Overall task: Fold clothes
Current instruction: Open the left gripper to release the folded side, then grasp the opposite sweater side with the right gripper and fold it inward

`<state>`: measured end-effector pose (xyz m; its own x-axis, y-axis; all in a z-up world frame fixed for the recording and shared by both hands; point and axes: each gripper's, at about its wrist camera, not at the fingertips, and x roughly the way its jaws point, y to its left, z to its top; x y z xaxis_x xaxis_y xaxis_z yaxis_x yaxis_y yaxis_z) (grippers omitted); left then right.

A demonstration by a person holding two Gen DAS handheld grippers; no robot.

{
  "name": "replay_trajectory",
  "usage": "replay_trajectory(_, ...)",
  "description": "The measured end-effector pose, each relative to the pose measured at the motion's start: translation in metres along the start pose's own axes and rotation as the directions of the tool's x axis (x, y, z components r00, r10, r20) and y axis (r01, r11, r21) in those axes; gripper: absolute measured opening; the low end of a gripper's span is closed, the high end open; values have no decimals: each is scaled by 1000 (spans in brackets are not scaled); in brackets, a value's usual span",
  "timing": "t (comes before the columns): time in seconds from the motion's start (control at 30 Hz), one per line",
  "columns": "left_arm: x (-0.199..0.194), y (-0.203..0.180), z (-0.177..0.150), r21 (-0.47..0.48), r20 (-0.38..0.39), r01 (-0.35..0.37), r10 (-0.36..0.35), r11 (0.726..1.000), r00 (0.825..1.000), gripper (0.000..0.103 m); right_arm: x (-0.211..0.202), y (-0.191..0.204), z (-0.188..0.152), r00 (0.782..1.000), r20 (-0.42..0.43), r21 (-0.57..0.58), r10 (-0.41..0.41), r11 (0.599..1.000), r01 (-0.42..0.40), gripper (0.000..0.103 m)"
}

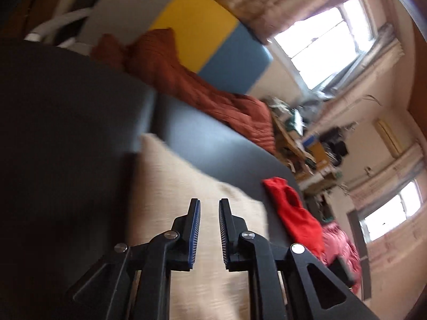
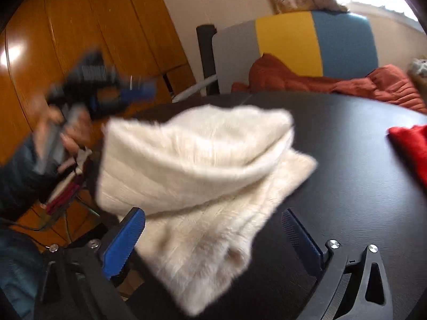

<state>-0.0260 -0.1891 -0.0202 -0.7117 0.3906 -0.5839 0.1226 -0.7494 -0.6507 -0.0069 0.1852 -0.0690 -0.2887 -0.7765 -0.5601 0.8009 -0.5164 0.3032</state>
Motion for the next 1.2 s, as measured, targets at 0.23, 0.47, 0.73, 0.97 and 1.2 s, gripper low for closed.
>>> replay_trajectory(0.23, 7, 17, -38, 51, 4, -80, 80, 995, 997, 12, -4, 38, 44, 985, -85, -98, 153, 982, -161, 103)
replay_trajectory(0.47, 25, -17, -75, 282, -56, -29, 47, 959, 997, 12, 56, 65, 32, 900, -296, -2, 321, 942, -336, 103)
replay_trajectory(0.73, 41, -33, -94, 390, -88, -23, 62, 921, 994, 12, 41, 25, -20, 913, -168, 245, 371, 913, -326, 103)
replay_trajectory(0.97, 39, -30, -96, 389, -81, -5, 40, 921, 996, 13, 36, -22, 2, 941, 34, 427, 338, 846, -319, 103)
replay_trajectory(1.2, 40, -29, -95, 404, -80, 4, 32, 915, 996, 15, 61, -54, 33, 970, 94, 501, 222, 832, -239, 103)
